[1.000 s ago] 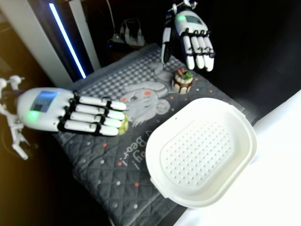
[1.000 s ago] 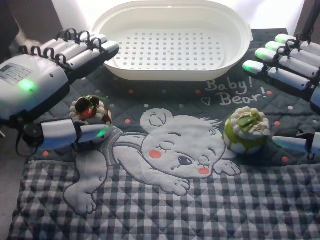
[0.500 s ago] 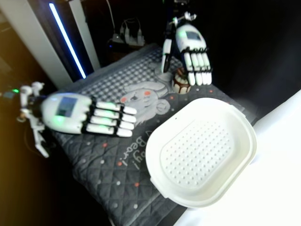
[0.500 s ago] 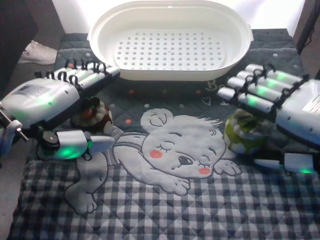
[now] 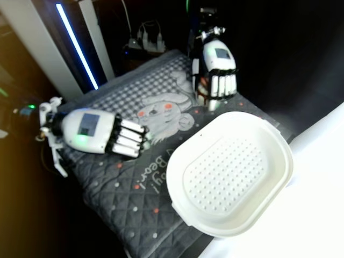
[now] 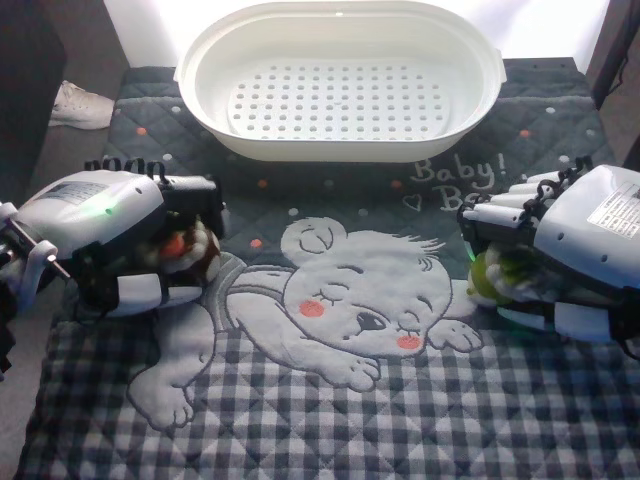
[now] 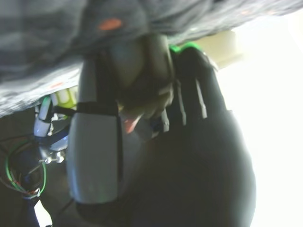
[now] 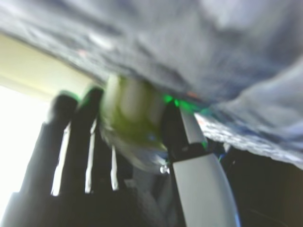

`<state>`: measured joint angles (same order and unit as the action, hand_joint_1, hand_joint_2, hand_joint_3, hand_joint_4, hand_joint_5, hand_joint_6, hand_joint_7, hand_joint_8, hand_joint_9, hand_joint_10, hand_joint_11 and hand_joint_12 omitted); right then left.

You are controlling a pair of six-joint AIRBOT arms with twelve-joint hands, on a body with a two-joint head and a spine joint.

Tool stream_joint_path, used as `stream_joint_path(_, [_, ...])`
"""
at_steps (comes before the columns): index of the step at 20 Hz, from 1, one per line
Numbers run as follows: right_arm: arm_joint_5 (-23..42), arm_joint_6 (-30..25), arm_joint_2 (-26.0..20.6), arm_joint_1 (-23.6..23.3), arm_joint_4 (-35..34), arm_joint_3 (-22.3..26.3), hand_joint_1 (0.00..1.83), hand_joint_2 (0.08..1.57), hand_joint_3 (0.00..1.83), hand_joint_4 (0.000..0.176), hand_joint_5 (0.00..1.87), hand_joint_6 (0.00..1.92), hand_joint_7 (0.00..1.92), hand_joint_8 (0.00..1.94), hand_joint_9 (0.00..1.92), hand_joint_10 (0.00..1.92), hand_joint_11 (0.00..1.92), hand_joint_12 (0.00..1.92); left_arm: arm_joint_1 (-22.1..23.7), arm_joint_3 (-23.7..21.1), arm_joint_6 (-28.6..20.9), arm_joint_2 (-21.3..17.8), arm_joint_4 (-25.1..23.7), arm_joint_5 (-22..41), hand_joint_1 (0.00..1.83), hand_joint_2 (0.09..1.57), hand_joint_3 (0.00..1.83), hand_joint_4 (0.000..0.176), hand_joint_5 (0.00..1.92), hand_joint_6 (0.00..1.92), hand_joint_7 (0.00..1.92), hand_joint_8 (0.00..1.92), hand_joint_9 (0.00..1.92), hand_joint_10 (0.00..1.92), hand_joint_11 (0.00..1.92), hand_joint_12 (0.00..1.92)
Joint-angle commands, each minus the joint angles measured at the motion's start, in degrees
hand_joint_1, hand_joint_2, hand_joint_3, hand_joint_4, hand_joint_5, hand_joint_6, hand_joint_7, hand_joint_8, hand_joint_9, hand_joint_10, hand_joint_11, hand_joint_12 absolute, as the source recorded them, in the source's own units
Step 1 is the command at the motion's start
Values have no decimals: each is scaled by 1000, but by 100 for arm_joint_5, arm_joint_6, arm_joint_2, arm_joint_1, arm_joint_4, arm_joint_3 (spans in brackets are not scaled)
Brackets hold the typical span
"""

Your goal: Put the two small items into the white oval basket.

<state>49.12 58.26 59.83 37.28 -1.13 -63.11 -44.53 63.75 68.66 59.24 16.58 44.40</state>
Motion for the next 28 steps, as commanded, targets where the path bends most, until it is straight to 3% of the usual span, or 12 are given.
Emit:
stream_joint_path(1, [461,-30,-120,-15,43,-26,1290,1013,706,0,517,1820,609,1781,654,1845,748,1921,0,-22,49,-57,-69,574,1594,1289,0,0,293,1858,399,1732,491,1836,645,1826])
stream_joint_path(8, [824,54,-475,-832,228,62,1071,1035,748,0,549,1817,644,1887,792,1921,857,1921,285,-301,-131,-449,-416,1776,1476,1342,9,0,216,1770,386,1781,507,1864,523,1913])
stream_joint_path(14, [288,215,-88,-1859,43,-610,1042,1092,683,1,492,1860,612,1903,809,1921,958,1921,1743,630,-131,219,-424,869,1441,1353,8,0,234,1805,401,1764,526,1894,636,1921])
stream_joint_path(16, [-97,215,206,-2241,39,-953,1293,1046,606,0,574,1919,622,1790,933,1921,1067,1921,2111,1054,-132,580,-283,499,1439,1364,7,0,255,1909,396,1792,497,1920,687,1921])
stream_joint_path(19, [-856,628,660,-2703,-257,-1483,1595,1101,140,0,928,1921,1080,1940,1207,1921,1294,1921,2559,1729,-132,1153,-170,-167,1441,1356,3,0,300,1921,429,1773,505,1921,805,1921])
stream_joint_path(20, [-1015,1037,822,-2751,-525,-1605,1520,900,801,0,777,1921,686,1929,820,1921,1073,1921,2620,1928,-132,1299,-110,-380,1438,1360,5,0,293,1921,414,1792,506,1921,838,1921])
stream_joint_path(21, [-1156,1146,1017,-2759,-675,-1793,1504,850,936,0,726,1921,612,1896,755,1910,980,1921,2671,2159,-132,1467,-47,-641,1435,1363,8,0,300,1921,406,1804,499,1921,806,1921])
stream_joint_path(23, [-1343,1146,1184,-2769,-794,-2001,1309,1023,669,0,640,1921,608,1829,891,1921,1001,1921,2718,2491,-134,1725,6,-1021,1289,1336,0,0,302,1880,559,1714,680,1921,861,1921])
stream_joint_path(25, [-1379,1146,1202,-2771,-821,-2016,1032,1303,231,3,467,1760,528,1839,653,1921,826,1921,2719,2574,-132,1802,12,-1154,1222,1348,0,0,175,1581,555,1693,455,1861,573,1921])
stream_joint_path(26, [-1393,1146,1204,-2771,-821,-2012,1051,1197,75,0,182,1309,195,1296,244,1609,281,1921,2703,2580,-132,1801,13,-1167,1028,1252,0,40,48,1130,167,1211,163,1567,246,1894])
stream_joint_path(27, [-1393,1146,1204,-2771,-819,-1996,931,1172,32,23,127,737,152,680,147,1046,55,1570,2682,2580,-131,1799,15,-1182,777,1211,0,115,9,544,36,561,32,966,48,1730])
stream_joint_path(28, [-1393,1146,1204,-2771,-816,-1989,853,1196,15,31,141,351,186,258,149,653,10,1293,2666,2590,-131,1789,28,-1213,637,1205,0,151,1,248,6,155,6,441,9,1565])
